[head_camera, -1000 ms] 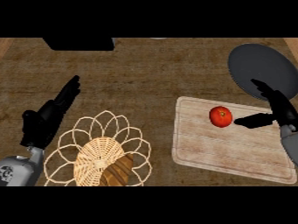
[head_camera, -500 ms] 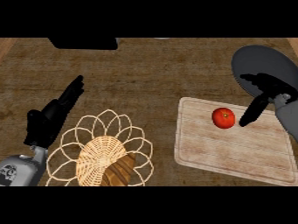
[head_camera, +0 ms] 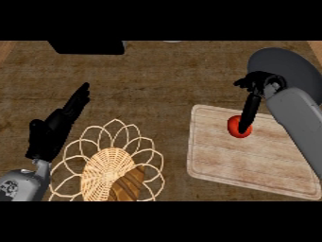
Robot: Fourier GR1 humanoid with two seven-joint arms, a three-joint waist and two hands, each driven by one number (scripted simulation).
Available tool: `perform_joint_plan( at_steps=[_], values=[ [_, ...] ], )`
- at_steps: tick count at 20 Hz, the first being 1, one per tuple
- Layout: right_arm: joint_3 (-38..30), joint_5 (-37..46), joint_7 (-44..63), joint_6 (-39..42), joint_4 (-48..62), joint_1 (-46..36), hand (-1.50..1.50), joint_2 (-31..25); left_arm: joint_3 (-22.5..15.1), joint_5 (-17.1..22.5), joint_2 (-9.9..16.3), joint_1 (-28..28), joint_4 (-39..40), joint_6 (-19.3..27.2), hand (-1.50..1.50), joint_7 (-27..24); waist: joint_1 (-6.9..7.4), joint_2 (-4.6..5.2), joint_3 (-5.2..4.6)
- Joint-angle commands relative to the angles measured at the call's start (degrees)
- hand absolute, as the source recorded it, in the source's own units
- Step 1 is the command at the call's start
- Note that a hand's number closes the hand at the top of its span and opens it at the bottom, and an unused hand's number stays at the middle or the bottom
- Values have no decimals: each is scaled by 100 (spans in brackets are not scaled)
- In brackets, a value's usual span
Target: Pick the tomato from the cutting board and place it in the pan
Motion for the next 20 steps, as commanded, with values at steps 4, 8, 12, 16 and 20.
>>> perform_joint_plan(
  at_steps=[4, 8, 12, 16, 20],
  values=[
    [115, 353, 623, 229, 263, -120, -150, 287, 242, -7, 67, 97, -219, -157, 0, 176, -24, -3, 5],
    [254, 463, 963, 307, 77, -67, -150, 517, 206, -179, -109, 136, -238, -50, 0, 103, -51, -15, 3],
    [136, 619, 789, 349, -175, 320, -150, 348, 332, -191, -106, 327, -375, -180, 0, 163, -77, -19, 4],
    [-1, 736, 726, 398, -208, 365, -150, 203, 156, -459, -459, 439, -350, -9, 0, -111, -83, -16, 3],
    [-111, 1152, 172, 236, 423, 243, -150, 287, 316, -468, -554, -167, 234, -185, 0, 107, -58, 14, 5]
  ],
)
